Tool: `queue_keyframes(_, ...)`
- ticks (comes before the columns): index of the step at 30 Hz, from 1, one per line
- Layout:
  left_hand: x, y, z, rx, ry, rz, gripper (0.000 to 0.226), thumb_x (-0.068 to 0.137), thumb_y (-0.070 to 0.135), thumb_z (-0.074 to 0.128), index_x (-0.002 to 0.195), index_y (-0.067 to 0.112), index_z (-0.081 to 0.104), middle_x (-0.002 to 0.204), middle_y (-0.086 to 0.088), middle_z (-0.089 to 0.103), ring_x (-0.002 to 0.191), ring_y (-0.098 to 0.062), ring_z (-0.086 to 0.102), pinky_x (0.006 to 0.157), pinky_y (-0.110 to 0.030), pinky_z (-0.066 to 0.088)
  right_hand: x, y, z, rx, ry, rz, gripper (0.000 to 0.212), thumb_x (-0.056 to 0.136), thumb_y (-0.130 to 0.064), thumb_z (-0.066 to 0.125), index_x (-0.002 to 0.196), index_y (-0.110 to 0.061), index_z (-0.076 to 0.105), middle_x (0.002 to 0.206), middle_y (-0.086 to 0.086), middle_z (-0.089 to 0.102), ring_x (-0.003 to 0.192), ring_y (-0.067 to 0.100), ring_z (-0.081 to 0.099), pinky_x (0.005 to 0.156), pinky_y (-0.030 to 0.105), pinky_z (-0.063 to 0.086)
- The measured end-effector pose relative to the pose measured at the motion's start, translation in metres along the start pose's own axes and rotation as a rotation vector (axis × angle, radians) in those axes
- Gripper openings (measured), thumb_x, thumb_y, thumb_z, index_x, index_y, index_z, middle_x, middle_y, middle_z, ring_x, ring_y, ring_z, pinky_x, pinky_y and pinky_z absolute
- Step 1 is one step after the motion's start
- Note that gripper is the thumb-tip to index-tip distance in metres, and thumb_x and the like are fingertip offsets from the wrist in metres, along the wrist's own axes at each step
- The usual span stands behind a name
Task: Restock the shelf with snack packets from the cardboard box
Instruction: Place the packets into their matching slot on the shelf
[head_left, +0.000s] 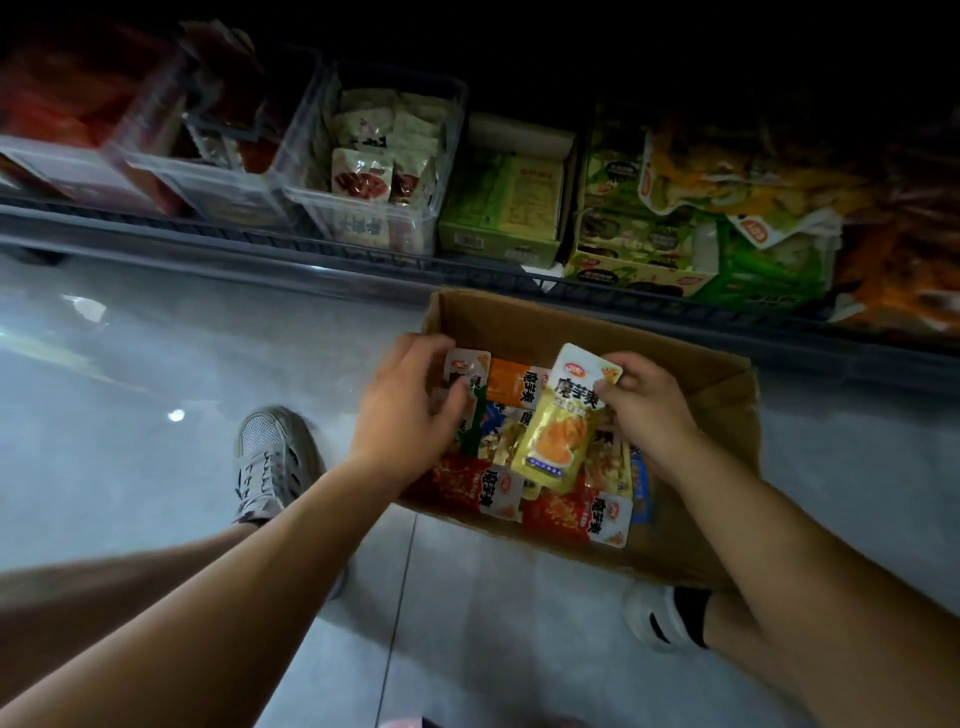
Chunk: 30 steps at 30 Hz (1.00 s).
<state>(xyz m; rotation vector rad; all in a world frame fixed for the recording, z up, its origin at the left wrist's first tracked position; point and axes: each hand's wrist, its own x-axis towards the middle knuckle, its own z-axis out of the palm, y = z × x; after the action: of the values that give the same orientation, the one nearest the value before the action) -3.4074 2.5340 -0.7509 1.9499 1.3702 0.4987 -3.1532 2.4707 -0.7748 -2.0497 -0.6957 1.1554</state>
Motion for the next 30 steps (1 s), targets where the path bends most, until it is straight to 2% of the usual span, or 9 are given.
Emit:
queue_keyframes(2, -0.003, 0.013, 0.002, -0.099, -0.099, 0.015, 0.043, 0.095, 0.037, 0.068, 0.134, 0.023, 0.057, 0.128, 0.01, 0.059, 0.113, -0.007, 0.059, 0.097, -0.031, 0.054, -0.008, -0.025, 0.01, 0.03, -0.074, -0.088, 0.025, 0.095, -0.009, 0.064, 0.1, -0.034, 0.066, 0.101, -0.003, 0.075, 0.091, 0.015, 0.072, 0.075, 0.035, 0.059)
queue_keyframes(6, -0.003, 0.018, 0.003, -0.375, -0.3, -0.244, 0.047, 0.092, 0.034, 0.074, 0.135, 0.029, 0.055, 0.118, 0.01, 0.072, 0.103, -0.007, 0.071, 0.091, -0.038, 0.061, -0.014, -0.053, 0.033, 0.162, -0.217, -0.172, 0.026, 0.095, -0.004, 0.064, 0.104, -0.028, 0.065, 0.1, 0.002, 0.076, 0.088, 0.016, 0.074, 0.069, 0.027, 0.058)
queue_keyframes(9, -0.002, 0.001, -0.005, -0.419, -0.187, -0.324, 0.028, 0.095, 0.025, 0.072, 0.121, 0.025, 0.063, 0.11, 0.005, 0.076, 0.096, -0.01, 0.075, 0.088, -0.046, 0.062, -0.003, -0.04, 0.04, 0.114, -0.186, -0.105, 0.021, 0.096, -0.011, 0.063, 0.115, -0.021, 0.064, 0.103, 0.003, 0.074, 0.086, 0.017, 0.073, 0.076, 0.032, 0.061)
queue_keyframes(12, -0.001, -0.01, -0.012, -0.533, -0.049, -0.426, 0.024, 0.095, 0.022, 0.072, 0.117, 0.018, 0.065, 0.105, 0.0, 0.077, 0.091, -0.016, 0.077, 0.084, -0.047, 0.063, 0.017, 0.01, 0.042, -0.239, -0.096, -0.008, 0.027, 0.095, -0.027, 0.067, 0.121, -0.022, 0.06, 0.112, 0.004, 0.07, 0.092, 0.019, 0.069, 0.085, 0.041, 0.059)
queue_keyframes(16, 0.001, -0.013, -0.013, -0.634, -0.024, -0.487, 0.024, 0.096, 0.02, 0.071, 0.119, 0.019, 0.066, 0.101, 0.001, 0.079, 0.088, -0.017, 0.078, 0.075, -0.036, 0.065, 0.026, 0.073, 0.055, -0.419, -0.11, 0.163, 0.062, 0.088, -0.039, 0.074, 0.139, -0.017, 0.045, 0.124, 0.011, 0.066, 0.103, 0.028, 0.064, 0.089, 0.037, 0.053)
queue_keyframes(18, 0.002, -0.015, -0.01, -0.646, -0.026, -0.498, 0.023, 0.096, 0.021, 0.071, 0.118, 0.02, 0.066, 0.099, 0.003, 0.079, 0.087, -0.016, 0.078, 0.07, -0.03, 0.064, 0.028, 0.088, 0.066, -0.482, -0.075, 0.156, 0.083, 0.084, -0.046, 0.076, 0.149, -0.014, 0.034, 0.138, 0.013, 0.058, 0.118, 0.034, 0.059, 0.095, 0.039, 0.051)
queue_keyframes(20, 0.002, -0.016, -0.008, -0.656, -0.028, -0.511, 0.023, 0.095, 0.02, 0.071, 0.118, 0.02, 0.066, 0.099, 0.003, 0.079, 0.087, -0.017, 0.078, 0.071, -0.031, 0.064, 0.03, 0.092, 0.077, -0.494, -0.024, 0.139, 0.09, 0.082, -0.047, 0.078, 0.15, -0.013, 0.03, 0.139, 0.013, 0.056, 0.121, 0.038, 0.057, 0.091, 0.04, 0.051)
queue_keyframes(25, 0.001, -0.016, -0.007, -0.628, -0.039, -0.494, 0.024, 0.095, 0.019, 0.072, 0.118, 0.02, 0.066, 0.1, 0.003, 0.079, 0.087, -0.016, 0.078, 0.071, -0.031, 0.064, 0.033, 0.093, 0.09, -0.474, 0.041, 0.114, 0.068, 0.082, -0.034, 0.081, 0.133, -0.017, 0.04, 0.117, 0.012, 0.066, 0.101, 0.036, 0.064, 0.073, 0.035, 0.048)
queue_keyframes(30, 0.0, -0.011, -0.007, -0.642, -0.05, -0.486, 0.027, 0.096, 0.018, 0.071, 0.121, 0.019, 0.063, 0.098, 0.002, 0.08, 0.086, -0.017, 0.078, 0.074, -0.037, 0.064, 0.024, 0.083, 0.071, -0.306, 0.075, 0.066, 0.056, 0.088, -0.008, 0.072, 0.137, -0.015, 0.044, 0.128, 0.008, 0.063, 0.114, 0.034, 0.061, 0.09, 0.037, 0.05)
